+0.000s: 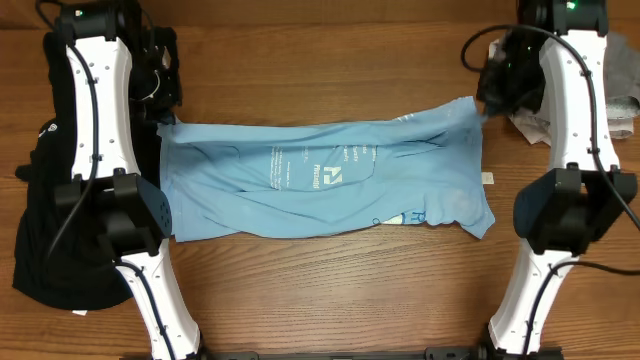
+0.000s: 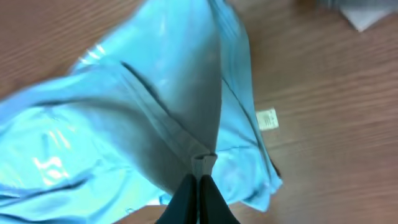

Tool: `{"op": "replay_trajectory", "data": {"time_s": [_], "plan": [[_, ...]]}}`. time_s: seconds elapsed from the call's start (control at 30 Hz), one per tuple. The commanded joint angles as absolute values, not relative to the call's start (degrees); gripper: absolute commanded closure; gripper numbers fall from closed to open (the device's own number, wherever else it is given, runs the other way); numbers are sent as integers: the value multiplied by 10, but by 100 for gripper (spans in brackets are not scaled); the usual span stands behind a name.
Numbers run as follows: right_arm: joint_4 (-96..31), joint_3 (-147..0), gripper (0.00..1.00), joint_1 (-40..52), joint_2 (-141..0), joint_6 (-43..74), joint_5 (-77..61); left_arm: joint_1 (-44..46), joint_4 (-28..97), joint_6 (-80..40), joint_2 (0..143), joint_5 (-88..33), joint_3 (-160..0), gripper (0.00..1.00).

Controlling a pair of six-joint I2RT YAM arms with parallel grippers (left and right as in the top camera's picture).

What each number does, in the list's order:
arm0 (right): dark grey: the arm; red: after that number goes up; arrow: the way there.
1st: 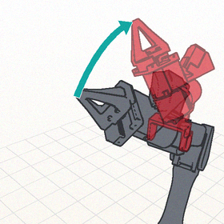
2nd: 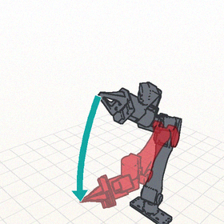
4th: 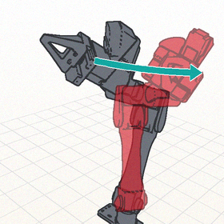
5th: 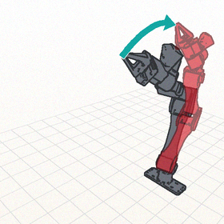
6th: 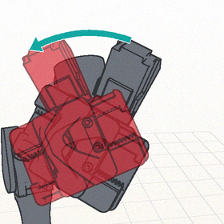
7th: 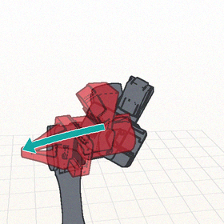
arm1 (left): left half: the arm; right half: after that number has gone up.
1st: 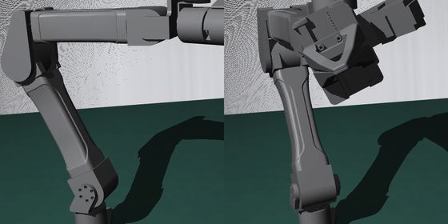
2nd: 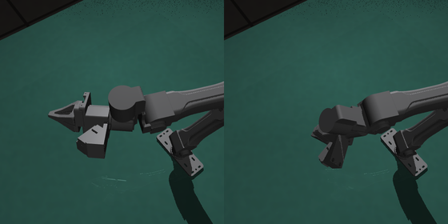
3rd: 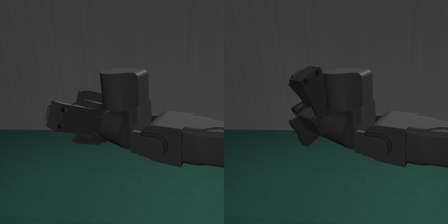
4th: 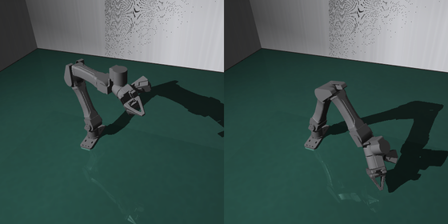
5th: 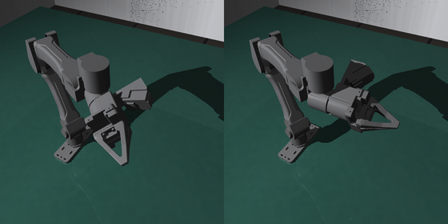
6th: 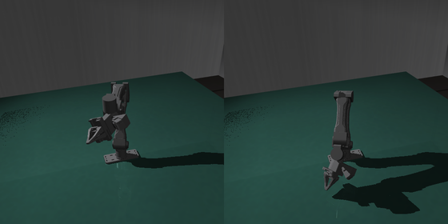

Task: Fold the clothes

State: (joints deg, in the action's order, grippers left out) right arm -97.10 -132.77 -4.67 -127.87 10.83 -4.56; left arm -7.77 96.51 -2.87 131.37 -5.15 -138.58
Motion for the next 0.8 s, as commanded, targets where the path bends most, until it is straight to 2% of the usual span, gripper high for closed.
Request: {"op": "replay_trajectory", "data": {"time_s": [0.0, 0.2, 0.5, 0.77], "plan": [[-971, -1245, 96, -45, -1223, 104, -19, -62, 968, -28, 1310, -54, -1350, 96], [-970, -1177, 96, -45, -1190, 104, -9, -57, 968, -27, 1275, -48, -1269, 96], [-951, -1076, 96, -46, -1175, 104, 2, -59, 966, -28, 1213, 36, -1134, 96], [-892, -989, 96, -46, -1167, 103, 1, -75, 882, -34, 1213, 45, -1034, 94]]}}
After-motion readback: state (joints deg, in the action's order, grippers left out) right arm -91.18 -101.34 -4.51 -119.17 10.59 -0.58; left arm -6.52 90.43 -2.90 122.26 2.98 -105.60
